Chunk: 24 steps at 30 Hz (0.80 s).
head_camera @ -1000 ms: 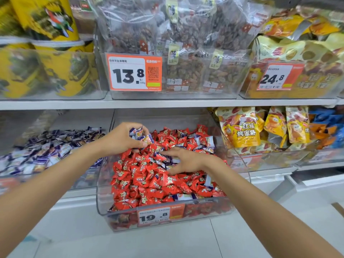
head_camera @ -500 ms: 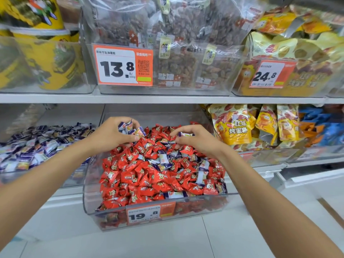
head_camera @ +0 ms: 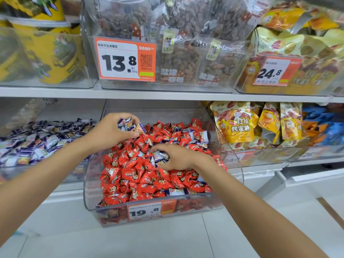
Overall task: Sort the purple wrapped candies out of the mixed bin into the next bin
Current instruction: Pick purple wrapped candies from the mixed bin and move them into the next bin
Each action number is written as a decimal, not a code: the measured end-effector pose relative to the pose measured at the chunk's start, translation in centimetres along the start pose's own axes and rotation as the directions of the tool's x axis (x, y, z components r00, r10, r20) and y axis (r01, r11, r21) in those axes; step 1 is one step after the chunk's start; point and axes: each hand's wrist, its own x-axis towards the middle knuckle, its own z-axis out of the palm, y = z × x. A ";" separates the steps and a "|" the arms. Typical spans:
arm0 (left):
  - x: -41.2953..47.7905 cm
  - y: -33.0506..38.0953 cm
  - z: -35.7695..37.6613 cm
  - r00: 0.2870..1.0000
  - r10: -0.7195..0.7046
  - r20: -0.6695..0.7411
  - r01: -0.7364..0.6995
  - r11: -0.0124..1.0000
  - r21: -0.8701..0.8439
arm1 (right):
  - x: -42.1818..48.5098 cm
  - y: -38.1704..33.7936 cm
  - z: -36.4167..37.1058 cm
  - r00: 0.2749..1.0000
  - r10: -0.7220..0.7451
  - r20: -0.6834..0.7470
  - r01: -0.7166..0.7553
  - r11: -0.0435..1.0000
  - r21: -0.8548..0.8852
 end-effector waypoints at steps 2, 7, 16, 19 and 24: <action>0.1 0.0 0.0 1.000 -0.006 0.000 0.006 1.000 0.007 | 0.4 -0.3 0.1 0.999 -0.005 -0.054 0.009 0.997 0.081; -0.1 0.0 -0.1 1.000 -0.020 -0.001 0.020 1.000 -0.024 | -0.5 -0.1 -1.5 0.966 -0.005 -0.260 0.107 0.919 0.381; -0.2 0.6 0.1 1.000 -0.013 0.001 0.013 1.000 -0.010 | -2.7 1.2 -3.7 0.927 0.152 -0.343 0.116 0.754 0.646; -0.3 0.8 0.1 1.000 -0.019 0.006 0.019 1.000 -0.008 | -2.3 1.2 -4.0 0.914 0.125 -0.385 0.084 0.873 0.481; -0.3 0.7 0.0 1.000 -0.003 0.008 0.003 1.000 0.004 | -0.1 -0.1 -3.1 0.978 -0.005 -0.207 0.057 0.968 0.244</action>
